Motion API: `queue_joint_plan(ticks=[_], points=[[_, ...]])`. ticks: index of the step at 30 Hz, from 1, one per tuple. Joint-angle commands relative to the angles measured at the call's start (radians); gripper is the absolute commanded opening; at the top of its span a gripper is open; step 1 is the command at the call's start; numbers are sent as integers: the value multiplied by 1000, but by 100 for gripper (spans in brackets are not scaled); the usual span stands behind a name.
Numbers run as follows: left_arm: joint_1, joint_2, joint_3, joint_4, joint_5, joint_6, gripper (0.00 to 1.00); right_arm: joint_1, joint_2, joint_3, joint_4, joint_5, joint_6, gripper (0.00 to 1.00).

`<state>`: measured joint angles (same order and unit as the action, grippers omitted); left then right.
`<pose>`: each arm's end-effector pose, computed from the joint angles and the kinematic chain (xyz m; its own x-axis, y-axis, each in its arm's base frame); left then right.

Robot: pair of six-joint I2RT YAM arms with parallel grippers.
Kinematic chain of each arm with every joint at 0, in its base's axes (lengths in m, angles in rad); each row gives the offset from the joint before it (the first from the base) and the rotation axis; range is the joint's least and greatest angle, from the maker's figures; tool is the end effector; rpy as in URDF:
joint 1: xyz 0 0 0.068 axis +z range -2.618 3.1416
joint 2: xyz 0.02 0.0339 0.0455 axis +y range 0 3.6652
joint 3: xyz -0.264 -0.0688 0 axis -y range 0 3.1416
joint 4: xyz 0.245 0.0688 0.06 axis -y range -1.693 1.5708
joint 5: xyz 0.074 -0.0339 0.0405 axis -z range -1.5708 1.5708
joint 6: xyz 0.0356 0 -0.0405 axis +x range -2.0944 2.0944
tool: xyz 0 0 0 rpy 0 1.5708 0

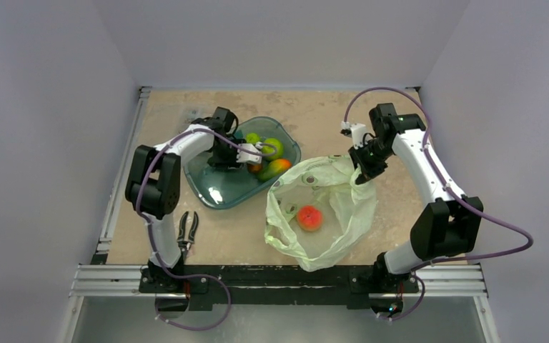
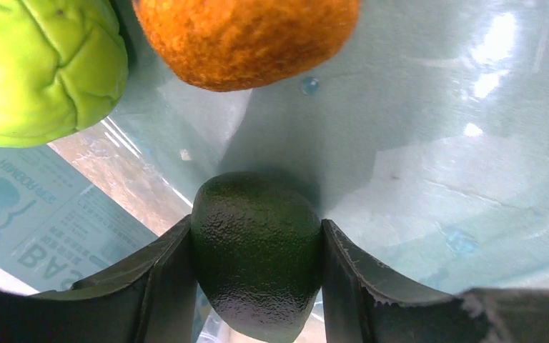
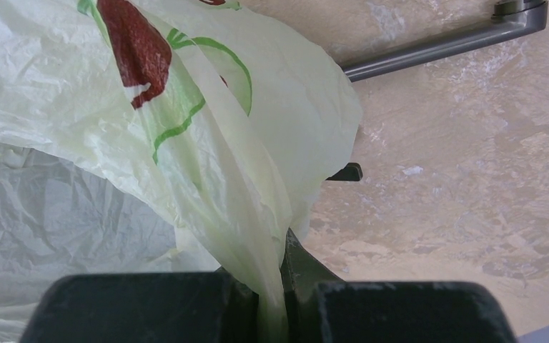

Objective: Place the fake fruits into the plastic bag and tie a complex knot

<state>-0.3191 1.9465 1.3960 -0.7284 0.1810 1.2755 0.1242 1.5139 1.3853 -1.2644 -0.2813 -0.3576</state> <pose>0.3668 -0.1279 0.1777 0.0776 0.9655 -0.2487 0.9741 -0.0203 0.2251 0.2715 0.0438 0.2987 -0.8562 -0.4458 -0.2613 -0.4990 0.8446 0.1940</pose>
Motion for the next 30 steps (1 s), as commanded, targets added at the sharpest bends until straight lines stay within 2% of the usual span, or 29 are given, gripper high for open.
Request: queue_joint_plan(ticks=[1,3,6,9,12,16,20,23,30], points=[[3,-143,26,-104,150,-19,37,0,-21,15,-13,-12,-17,0],[0,-234,74,-161,312,-99,35,0,-17,20,-16,-19,-22,0],[-57,-363,207,-191,607,-351,35,-1,-12,33,-19,-30,-26,0],[-224,-481,241,5,699,-596,37,0,-5,32,-19,-25,-28,0],[-406,-500,222,146,703,-683,37,0,-1,26,-10,-13,-23,0],[-582,-425,194,202,667,-626,36,-1,-1,23,-2,-17,-19,0],[-671,-370,82,301,622,-462,35,0,0,25,2,-13,-9,0],[-695,-298,43,341,560,-363,34,-1,-1,35,2,-21,-6,0],[-701,-68,63,480,358,-265,37,-1,7,54,10,-46,21,0]])
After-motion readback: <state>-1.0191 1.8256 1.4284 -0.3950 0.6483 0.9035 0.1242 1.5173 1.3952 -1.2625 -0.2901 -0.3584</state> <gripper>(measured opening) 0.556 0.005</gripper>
